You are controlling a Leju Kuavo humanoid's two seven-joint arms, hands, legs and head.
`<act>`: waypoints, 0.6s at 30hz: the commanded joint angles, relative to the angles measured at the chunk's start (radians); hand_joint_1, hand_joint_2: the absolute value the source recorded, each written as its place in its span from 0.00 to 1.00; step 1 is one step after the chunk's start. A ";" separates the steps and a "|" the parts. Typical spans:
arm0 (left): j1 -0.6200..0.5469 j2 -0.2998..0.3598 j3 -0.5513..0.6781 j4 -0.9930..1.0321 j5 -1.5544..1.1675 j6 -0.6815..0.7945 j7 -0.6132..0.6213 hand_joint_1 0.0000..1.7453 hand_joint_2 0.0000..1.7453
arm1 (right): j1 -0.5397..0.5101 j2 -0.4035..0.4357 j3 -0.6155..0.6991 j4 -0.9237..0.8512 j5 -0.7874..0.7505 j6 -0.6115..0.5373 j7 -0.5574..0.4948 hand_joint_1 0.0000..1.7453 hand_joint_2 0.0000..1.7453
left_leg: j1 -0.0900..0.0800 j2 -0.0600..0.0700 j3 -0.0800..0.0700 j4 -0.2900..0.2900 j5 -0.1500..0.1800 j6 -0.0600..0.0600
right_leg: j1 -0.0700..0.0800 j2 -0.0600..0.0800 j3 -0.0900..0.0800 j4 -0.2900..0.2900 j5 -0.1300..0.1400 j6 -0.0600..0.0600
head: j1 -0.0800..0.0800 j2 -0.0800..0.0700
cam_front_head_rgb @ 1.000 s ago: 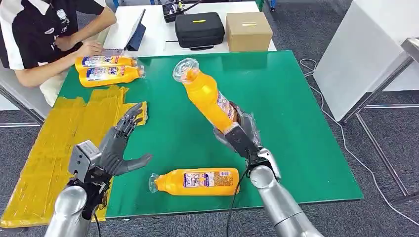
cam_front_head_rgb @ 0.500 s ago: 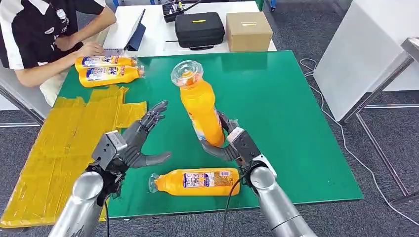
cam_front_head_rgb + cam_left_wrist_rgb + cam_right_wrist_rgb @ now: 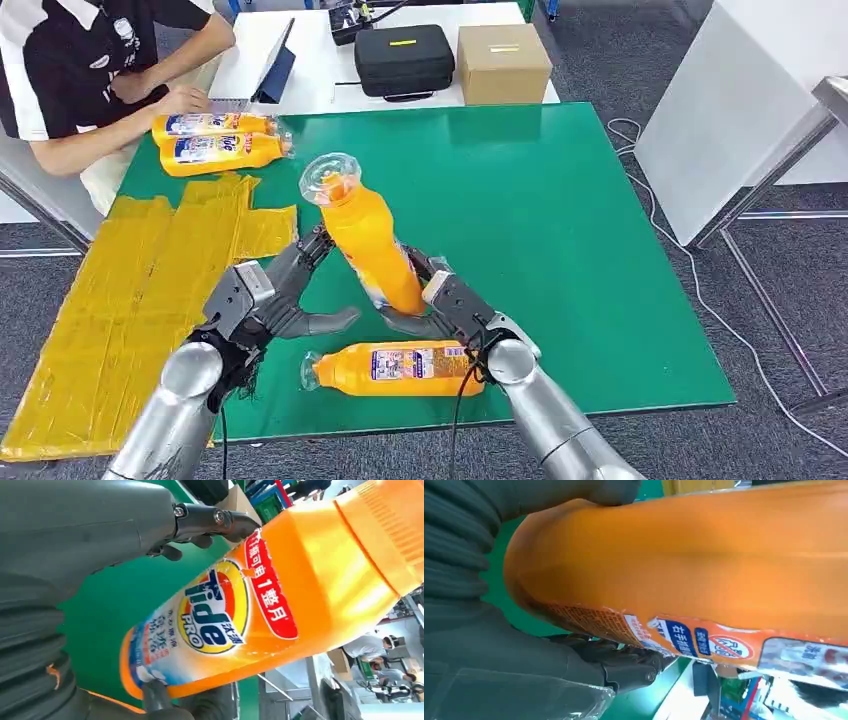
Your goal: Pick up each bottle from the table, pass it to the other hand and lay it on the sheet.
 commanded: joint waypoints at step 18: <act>-0.093 -0.030 -0.138 0.081 0.061 0.024 0.054 0.00 1.00 | -0.145 0.067 0.184 0.219 0.038 -0.057 0.017 1.00 1.00 | 0.000 0.000 0.001 0.000 0.000 -0.001 | 0.000 -0.001 0.002 -0.001 0.000 0.000 | 0.000 0.000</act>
